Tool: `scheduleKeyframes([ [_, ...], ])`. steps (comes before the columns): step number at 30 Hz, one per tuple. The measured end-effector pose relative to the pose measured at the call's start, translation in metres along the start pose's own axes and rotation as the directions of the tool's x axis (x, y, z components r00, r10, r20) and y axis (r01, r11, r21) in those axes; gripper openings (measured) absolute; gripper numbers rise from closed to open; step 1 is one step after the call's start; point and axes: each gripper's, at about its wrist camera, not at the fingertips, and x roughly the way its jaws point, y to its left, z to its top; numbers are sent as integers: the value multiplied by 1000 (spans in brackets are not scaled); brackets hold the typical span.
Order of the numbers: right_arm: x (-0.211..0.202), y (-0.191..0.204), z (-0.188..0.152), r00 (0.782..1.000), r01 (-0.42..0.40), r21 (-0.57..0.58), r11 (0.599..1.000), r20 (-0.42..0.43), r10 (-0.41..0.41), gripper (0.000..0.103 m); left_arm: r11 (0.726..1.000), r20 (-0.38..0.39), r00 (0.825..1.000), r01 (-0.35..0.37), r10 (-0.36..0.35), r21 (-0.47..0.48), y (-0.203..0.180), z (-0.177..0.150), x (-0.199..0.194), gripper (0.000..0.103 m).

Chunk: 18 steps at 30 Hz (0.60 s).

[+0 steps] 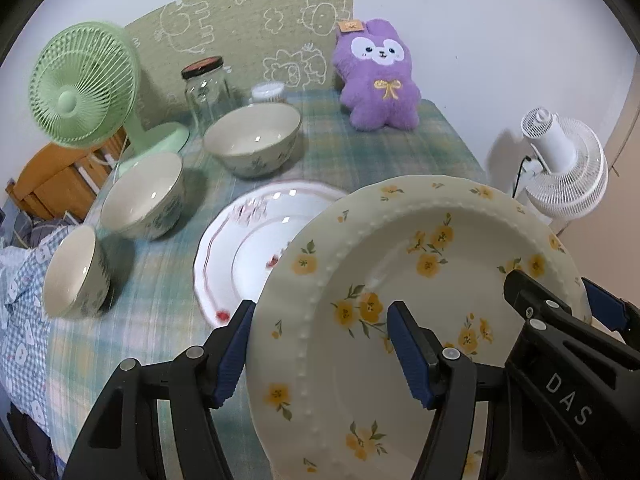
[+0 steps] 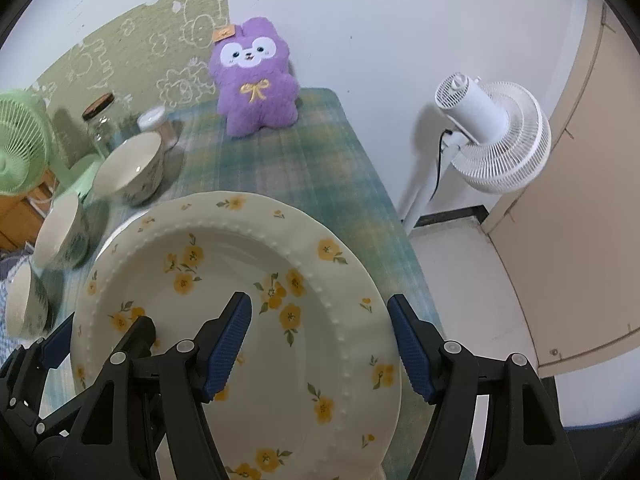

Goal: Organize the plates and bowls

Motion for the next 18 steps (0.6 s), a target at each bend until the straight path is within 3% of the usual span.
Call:
scheduleKeyframes([
  [18, -15, 5, -89, 996, 41, 29, 999, -78, -38, 73, 999, -74, 997, 16, -13, 44, 13, -84, -14, 67],
])
